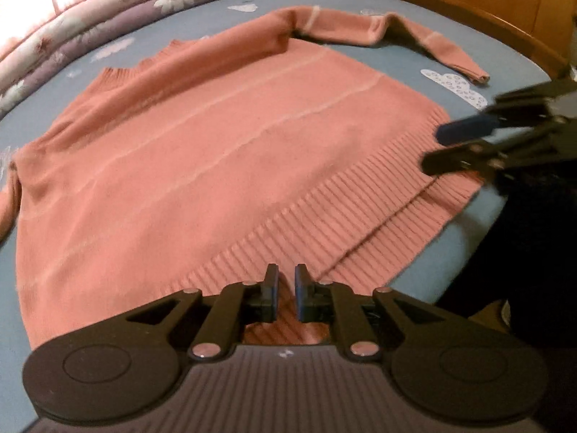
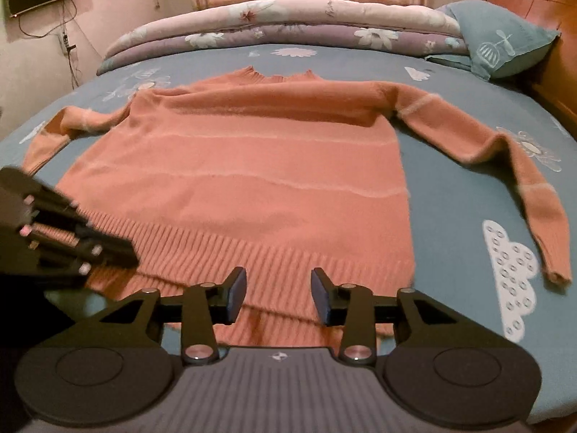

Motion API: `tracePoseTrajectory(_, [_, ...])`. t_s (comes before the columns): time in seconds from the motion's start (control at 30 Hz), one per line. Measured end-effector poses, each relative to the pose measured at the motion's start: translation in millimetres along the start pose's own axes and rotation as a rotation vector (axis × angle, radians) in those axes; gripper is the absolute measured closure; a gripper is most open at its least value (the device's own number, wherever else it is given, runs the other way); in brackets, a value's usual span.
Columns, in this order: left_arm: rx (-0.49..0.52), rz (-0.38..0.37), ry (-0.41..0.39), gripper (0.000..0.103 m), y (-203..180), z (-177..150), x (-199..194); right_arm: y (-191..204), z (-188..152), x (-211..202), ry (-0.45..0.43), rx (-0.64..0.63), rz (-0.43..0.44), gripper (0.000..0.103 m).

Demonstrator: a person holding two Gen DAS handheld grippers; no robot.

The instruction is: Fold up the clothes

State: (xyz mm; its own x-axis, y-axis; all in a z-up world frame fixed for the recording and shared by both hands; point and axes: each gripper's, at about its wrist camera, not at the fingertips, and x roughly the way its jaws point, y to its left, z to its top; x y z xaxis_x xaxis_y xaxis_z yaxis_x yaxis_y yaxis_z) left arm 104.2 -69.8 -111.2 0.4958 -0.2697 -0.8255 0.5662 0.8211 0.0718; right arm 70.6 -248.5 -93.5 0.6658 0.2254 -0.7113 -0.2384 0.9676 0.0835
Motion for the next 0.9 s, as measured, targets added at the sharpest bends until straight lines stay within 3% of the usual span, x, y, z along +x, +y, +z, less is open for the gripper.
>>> tracePoseTrajectory(0.33, [-0.034, 0.0, 0.045, 0.09, 3.8, -23.8, -19.7, 3.2, -20.3, 4.7, 0.038, 0.018, 0.022, 0.052])
tracePoseTrajectory(0.47, [-0.04, 0.036, -0.008, 0.09, 13.7, -11.7, -28.2, 0.4, -17.0, -5.9, 0.032, 0.038, 0.018, 0.052])
tracePoseTrajectory(0.6, [-0.168, 0.092, -0.081, 0.078, 45.9, 14.6, -28.3, 4.5, 0.4, -12.9, -0.02, 0.028, 0.027, 0.052])
tracePoseTrajectory(0.73, [-0.275, 0.162, -0.117, 0.076, 76.5, 35.5, -14.2, 17.6, 22.3, -1.9, -0.052, -0.014, 0.028, 0.047])
tracePoseTrajectory(0.9, [-0.372, 0.133, -0.063, 0.077, 96.5, 26.9, 12.1, 29.4, 27.9, 20.0, -0.023, -0.028, 0.051, 0.047])
